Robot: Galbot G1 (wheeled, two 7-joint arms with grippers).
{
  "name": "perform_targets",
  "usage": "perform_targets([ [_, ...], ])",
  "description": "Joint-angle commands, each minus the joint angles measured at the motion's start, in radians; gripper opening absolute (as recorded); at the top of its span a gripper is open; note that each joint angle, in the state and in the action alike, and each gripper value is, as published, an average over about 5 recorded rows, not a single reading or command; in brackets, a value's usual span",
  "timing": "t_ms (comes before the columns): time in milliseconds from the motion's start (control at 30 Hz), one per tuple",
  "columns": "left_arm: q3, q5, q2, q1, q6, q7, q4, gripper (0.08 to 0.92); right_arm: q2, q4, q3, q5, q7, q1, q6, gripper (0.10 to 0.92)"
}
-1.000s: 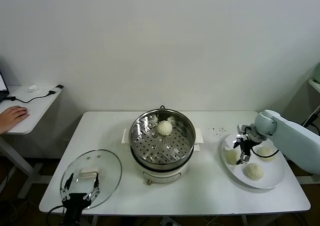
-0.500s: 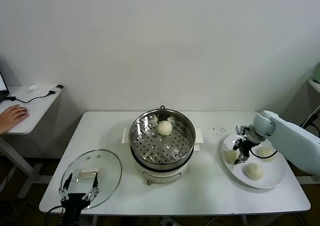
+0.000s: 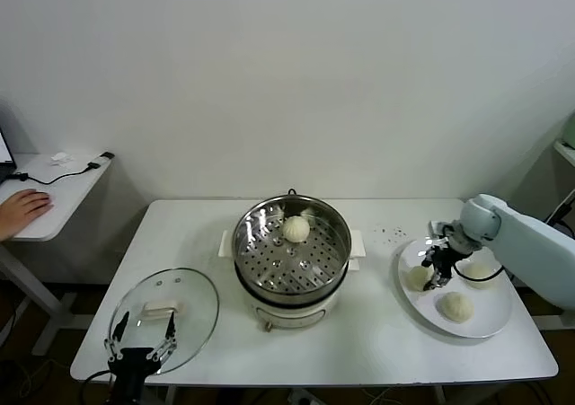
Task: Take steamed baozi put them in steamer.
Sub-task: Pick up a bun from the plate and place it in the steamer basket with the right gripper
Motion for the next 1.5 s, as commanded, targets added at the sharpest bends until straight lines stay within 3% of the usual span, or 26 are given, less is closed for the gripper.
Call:
perform_targets([
  [33, 0.016, 0.003, -0.001, 0.007, -0.004, 0.001, -0.009, 0.823, 0.015, 0.039, -0.366, 0.312, -0.009, 0.488, -0.010, 0.568],
  [333, 0.030, 0.004, 0.001, 0.029, -0.009, 0.014, -0.026, 0.823, 0.247, 0.082, -0.507, 0.657, 0.037, 0.712, -0.103, 0.577],
  [567, 0.034, 0.004, 0.009, 0.046, -0.024, 0.019, -0.039, 0.823, 0.462, 0.090, -0.507, 0.765, 0.103, 0.685, -0.158, 0.577],
  [900, 0.034, 0.004, 0.026, 0.048, -0.022, 0.019, -0.034, 0.823, 0.653, 0.086, -0.522, 0.788, 0.188, 0.571, -0.213, 0.577],
  [1500, 0.025, 0.002, 0.031, 0.034, -0.018, 0.017, -0.015, 0.823, 0.685, 0.069, -0.561, 0.702, 0.253, 0.379, -0.230, 0.577],
])
